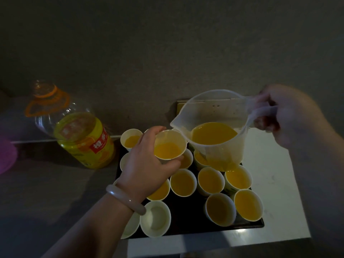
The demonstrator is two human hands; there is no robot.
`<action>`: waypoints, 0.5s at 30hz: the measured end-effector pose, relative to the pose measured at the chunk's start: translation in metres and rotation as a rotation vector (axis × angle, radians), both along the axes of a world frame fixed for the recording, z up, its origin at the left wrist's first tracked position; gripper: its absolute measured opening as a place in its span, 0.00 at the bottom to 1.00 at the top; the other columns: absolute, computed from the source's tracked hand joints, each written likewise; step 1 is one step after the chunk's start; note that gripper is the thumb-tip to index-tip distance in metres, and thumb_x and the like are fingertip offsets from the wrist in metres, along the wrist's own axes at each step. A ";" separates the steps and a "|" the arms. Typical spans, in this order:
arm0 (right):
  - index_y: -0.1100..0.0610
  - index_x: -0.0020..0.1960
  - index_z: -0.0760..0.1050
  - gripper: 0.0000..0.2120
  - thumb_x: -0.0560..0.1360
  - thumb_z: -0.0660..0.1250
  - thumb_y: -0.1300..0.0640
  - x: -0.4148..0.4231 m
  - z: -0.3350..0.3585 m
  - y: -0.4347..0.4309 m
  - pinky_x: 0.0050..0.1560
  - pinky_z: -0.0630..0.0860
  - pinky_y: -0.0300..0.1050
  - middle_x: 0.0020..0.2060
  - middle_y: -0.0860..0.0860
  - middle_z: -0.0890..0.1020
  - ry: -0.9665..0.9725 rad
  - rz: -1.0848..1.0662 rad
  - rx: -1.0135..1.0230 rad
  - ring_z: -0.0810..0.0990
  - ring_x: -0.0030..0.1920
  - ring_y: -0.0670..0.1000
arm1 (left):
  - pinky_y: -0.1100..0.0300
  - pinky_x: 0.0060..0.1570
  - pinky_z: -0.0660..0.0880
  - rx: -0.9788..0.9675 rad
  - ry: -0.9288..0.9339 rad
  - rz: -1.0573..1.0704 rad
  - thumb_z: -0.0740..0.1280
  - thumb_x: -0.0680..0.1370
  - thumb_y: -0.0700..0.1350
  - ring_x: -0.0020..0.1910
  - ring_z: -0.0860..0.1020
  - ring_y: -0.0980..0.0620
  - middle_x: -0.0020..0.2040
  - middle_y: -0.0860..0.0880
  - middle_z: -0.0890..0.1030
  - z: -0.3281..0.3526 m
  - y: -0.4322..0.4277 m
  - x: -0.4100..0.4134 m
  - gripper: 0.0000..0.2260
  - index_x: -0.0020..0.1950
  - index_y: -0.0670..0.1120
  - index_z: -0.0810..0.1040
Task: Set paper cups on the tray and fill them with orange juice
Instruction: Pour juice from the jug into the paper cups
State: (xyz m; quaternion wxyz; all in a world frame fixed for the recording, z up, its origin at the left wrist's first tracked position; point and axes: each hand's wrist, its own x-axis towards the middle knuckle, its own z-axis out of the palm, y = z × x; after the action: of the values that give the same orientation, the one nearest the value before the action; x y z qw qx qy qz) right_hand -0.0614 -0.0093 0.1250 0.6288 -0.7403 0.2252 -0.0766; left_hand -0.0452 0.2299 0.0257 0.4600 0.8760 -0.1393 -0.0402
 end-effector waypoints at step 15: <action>0.55 0.21 0.73 0.17 0.68 0.63 0.57 -0.025 0.001 -0.006 0.17 0.61 0.31 0.16 0.45 0.69 -0.011 0.040 -0.052 0.66 0.16 0.42 | 0.76 0.43 0.69 0.063 0.007 -0.088 0.75 0.67 0.58 0.54 0.73 0.66 0.60 0.60 0.73 -0.009 -0.003 -0.028 0.33 0.68 0.58 0.65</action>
State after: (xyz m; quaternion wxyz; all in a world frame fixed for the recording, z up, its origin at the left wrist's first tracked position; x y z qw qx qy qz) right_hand -0.0869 -0.0157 0.1262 0.6118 -0.7604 0.2049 -0.0741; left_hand -0.0735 0.2271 0.0162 0.4303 0.8830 -0.1747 -0.0681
